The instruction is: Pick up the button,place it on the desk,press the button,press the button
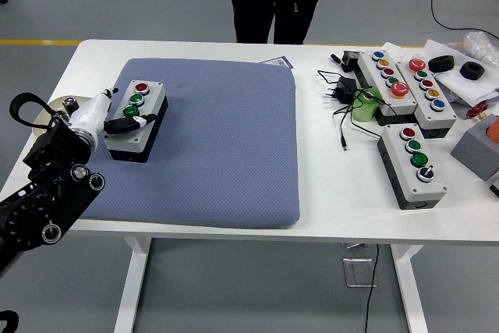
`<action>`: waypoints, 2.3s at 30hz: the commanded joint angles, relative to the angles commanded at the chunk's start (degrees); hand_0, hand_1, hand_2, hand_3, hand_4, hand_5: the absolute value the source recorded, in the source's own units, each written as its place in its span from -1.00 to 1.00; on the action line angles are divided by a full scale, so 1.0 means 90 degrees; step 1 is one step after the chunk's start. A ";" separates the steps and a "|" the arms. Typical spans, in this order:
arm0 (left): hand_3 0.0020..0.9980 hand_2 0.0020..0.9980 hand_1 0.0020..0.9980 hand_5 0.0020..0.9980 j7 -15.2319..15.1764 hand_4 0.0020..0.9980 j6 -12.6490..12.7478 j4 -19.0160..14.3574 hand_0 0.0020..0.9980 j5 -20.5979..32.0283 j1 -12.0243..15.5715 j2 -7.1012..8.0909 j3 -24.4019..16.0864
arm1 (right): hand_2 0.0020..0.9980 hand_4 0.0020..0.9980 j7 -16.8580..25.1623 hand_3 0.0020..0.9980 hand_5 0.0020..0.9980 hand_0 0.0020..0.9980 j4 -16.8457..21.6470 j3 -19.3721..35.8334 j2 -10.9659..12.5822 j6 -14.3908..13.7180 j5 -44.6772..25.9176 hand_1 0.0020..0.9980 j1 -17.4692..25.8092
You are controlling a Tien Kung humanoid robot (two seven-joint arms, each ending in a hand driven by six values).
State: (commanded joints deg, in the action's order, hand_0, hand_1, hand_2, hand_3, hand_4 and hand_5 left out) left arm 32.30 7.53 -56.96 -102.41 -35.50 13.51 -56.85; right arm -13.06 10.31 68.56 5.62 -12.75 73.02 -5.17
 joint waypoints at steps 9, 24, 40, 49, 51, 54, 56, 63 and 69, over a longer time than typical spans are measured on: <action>1.00 1.00 1.00 0.30 0.0386 1.00 -0.0218 0.0332 0.93 -0.0165 -0.0200 -0.0189 0.0107 | 0.43 -0.64 0.0002 0.17 -0.73 0.50 0.0000 0.0010 0.0006 -0.0001 0.0018 0.41 0.0000; 1.00 1.00 0.95 0.31 0.0520 1.00 -0.1154 0.0635 0.69 -0.1086 -0.0658 -0.0309 0.0139 | 0.43 -0.64 0.0005 0.17 -0.73 0.50 0.0000 0.0011 0.0016 -0.0002 0.0029 0.41 0.0004; 1.00 1.00 0.92 0.30 0.0520 1.00 -0.1086 0.1041 0.64 -0.1284 -0.0722 -0.0411 0.0207 | 0.43 -0.64 -0.0004 0.17 -0.73 0.50 0.0000 0.0010 0.0023 -0.0004 0.0045 0.41 0.0049; 0.47 0.59 0.51 0.24 0.0520 1.00 -0.1357 0.1158 0.25 -0.1564 -0.0784 -0.0386 0.0221 | 0.43 -0.64 0.0003 0.17 -0.73 0.50 0.0000 -0.0001 0.0025 -0.0004 0.0026 0.41 0.0029; 0.47 0.59 0.51 0.24 0.0520 1.00 -0.1458 0.1215 0.25 -0.1615 -0.0785 -0.0372 0.0233 | 0.43 -0.64 0.0005 0.17 -0.73 0.50 0.0000 0.0007 0.0026 -0.0005 0.0024 0.41 0.0023; 0.09 -0.10 -0.07 -0.63 0.0520 0.51 -0.1449 0.1301 -0.10 -0.1645 -0.0779 -0.0363 0.0256 | 0.43 -0.64 0.0006 0.17 -0.73 0.50 0.0000 0.0010 0.0026 -0.0005 0.0022 0.41 0.0017; 0.09 -0.10 -0.07 -0.63 0.0520 0.51 -0.1380 0.1366 -0.10 -0.1625 -0.0778 -0.0361 0.0276 | 0.43 -0.64 0.0005 0.17 -0.73 0.50 0.0000 0.0020 0.0025 -0.0006 0.0030 0.41 0.0013; -0.24 -0.41 -0.44 -1.00 0.0494 0.04 -0.1050 0.1385 -0.37 -0.1638 -0.0755 -0.0335 0.0318 | 0.43 -0.64 0.0006 0.17 -0.73 0.50 0.0000 0.0033 0.0026 -0.0004 0.0047 0.41 0.0009; -0.38 -0.52 -0.61 -1.00 0.0024 -0.48 -0.0511 0.1408 -0.65 -0.1777 -0.0745 -0.0319 0.0332 | 0.43 -0.64 0.0007 0.17 -0.73 0.50 0.0000 0.0032 0.0026 -0.0004 0.0045 0.41 0.0000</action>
State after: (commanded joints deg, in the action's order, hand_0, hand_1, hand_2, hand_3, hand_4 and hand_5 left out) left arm 32.52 2.93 -44.29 -118.40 -42.20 10.63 -53.86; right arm -12.99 10.31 68.86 5.85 -12.78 73.42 -5.17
